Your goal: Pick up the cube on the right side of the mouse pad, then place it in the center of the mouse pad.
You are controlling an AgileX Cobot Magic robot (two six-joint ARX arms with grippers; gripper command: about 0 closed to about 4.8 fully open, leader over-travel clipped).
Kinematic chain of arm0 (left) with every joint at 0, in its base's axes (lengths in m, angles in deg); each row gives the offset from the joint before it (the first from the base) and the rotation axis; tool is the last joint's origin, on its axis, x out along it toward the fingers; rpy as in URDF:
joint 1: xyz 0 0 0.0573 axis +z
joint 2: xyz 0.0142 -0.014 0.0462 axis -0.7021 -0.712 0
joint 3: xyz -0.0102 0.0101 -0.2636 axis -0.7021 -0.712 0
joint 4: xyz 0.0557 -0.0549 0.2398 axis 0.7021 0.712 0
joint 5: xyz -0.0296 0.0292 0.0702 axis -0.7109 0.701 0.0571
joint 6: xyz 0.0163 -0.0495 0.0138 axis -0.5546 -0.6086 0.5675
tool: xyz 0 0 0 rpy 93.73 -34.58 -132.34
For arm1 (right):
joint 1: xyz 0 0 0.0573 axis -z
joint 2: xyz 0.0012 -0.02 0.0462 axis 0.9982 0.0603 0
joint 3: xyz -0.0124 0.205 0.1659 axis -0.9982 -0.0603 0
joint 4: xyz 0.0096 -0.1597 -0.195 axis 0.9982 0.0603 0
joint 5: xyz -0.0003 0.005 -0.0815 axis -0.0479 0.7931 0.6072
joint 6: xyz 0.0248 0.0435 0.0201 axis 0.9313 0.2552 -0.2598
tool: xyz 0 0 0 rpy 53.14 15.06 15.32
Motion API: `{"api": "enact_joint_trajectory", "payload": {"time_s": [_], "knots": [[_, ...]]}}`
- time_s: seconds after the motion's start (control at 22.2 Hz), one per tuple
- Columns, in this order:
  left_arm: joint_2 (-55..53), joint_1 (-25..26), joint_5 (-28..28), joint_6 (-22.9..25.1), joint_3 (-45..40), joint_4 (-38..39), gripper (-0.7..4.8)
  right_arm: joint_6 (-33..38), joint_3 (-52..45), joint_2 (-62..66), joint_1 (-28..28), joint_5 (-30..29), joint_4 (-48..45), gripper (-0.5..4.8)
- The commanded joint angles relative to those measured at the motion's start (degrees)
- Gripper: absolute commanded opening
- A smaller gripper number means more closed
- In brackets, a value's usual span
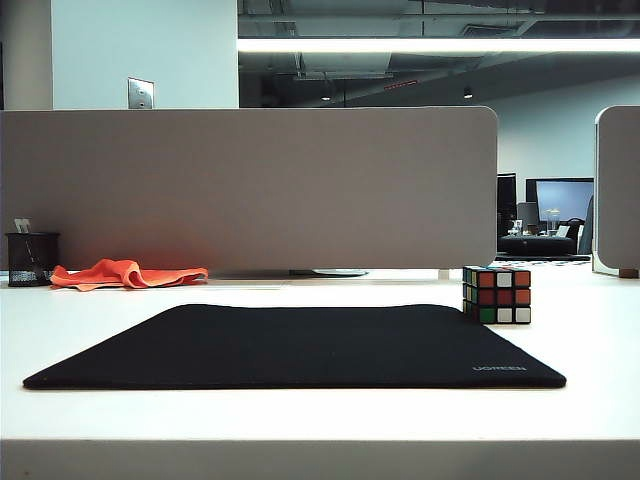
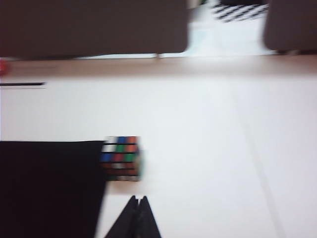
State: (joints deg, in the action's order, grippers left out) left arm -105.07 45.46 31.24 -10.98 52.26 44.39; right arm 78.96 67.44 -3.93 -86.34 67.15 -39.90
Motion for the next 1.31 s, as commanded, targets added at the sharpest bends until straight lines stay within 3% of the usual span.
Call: {"api": "enact_joint_trajectory", "payload": {"time_s": [0.05,0.09,0.23,0.36,0.5,0.54,0.63,0.68,0.72,0.95,1.31], "knots": [[-5.9,-1.2,-1.7,-0.2,4.3,-1.4,-0.06,6.3,0.5,1.4,0.0,-10.8,-4.2,-0.01],[-8.8,-2.2,-1.6,-0.1,6.5,-1.2,-0.06,10.0,0.5,2.2,0.0,-14.3,-7.6,-0.01],[-15.2,-3.7,-2.3,-0.2,10.4,-1.2,-0.06,14.0,2.5,4.7,-0.1,-12.6,-9.4,-0.02],[-22.1,-6.8,-3.4,-0.2,14.4,-0.9,-0.04,10.0,8.9,10.4,-0.6,-5.8,-2.8,-0.01],[-25.9,-10.8,-2.6,0.0,16.3,-1.1,0.03,5.3,13.6,15.2,-3.1,-3.1,-1.0,-0.01],[-26.9,-12.1,-2.7,-0.1,16.4,-1.8,0.37,3.8,15.9,17.7,-4.5,-2.9,0.6,0.24],[-28.2,-13.8,-1.9,-0.2,16.4,-2.2,0.72,1.8,20.0,22.3,-6.9,-2.5,4.7,3.37],[-28.4,-14.1,-1.6,-0.1,16.4,-2.2,0.73,1.4,21.2,23.7,-7.5,-2.5,5.9,4.56],[-28.7,-14.5,-1.4,-0.1,16.4,-2.2,1.07,1.1,23.8,27.0,-8.5,-2.5,7.6,4.79],[-28.9,-14.5,-1.2,0.1,16.4,-2.7,2.48,1.1,29.7,37.7,-10.8,-2.5,8.8,4.79],[-31.6,-14.6,-1.6,0.1,16.4,-2.9,2.49,1.1,37.0,55.8,-11.2,2.9,12.9,4.79]]}}
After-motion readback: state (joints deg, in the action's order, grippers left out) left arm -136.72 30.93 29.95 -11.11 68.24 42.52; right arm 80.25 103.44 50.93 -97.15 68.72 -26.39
